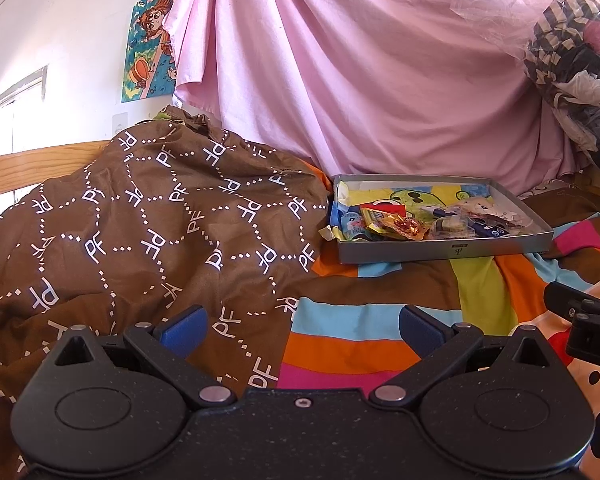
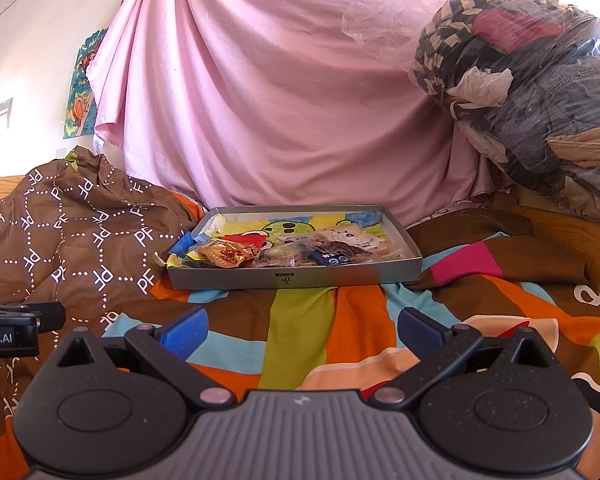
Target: Organize snacks
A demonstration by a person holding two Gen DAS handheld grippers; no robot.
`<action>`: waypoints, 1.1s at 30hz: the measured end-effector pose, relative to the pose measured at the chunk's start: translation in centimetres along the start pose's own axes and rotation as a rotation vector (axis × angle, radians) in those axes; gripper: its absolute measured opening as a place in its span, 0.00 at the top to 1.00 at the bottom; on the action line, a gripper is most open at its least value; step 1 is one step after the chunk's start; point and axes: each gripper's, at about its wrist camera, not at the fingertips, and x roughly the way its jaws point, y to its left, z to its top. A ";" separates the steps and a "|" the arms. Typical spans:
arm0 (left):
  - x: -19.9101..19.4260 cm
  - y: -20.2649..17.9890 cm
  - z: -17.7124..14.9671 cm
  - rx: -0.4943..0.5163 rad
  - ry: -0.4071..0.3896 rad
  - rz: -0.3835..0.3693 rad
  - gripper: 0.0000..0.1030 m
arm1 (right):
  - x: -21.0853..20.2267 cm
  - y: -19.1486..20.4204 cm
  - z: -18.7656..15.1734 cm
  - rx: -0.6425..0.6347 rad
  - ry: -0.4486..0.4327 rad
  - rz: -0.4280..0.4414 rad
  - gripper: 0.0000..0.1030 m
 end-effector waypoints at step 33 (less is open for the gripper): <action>0.1 0.1 -0.3 -0.002 0.007 0.001 0.01 | 0.1 0.2 -0.3 0.004 0.003 0.001 0.00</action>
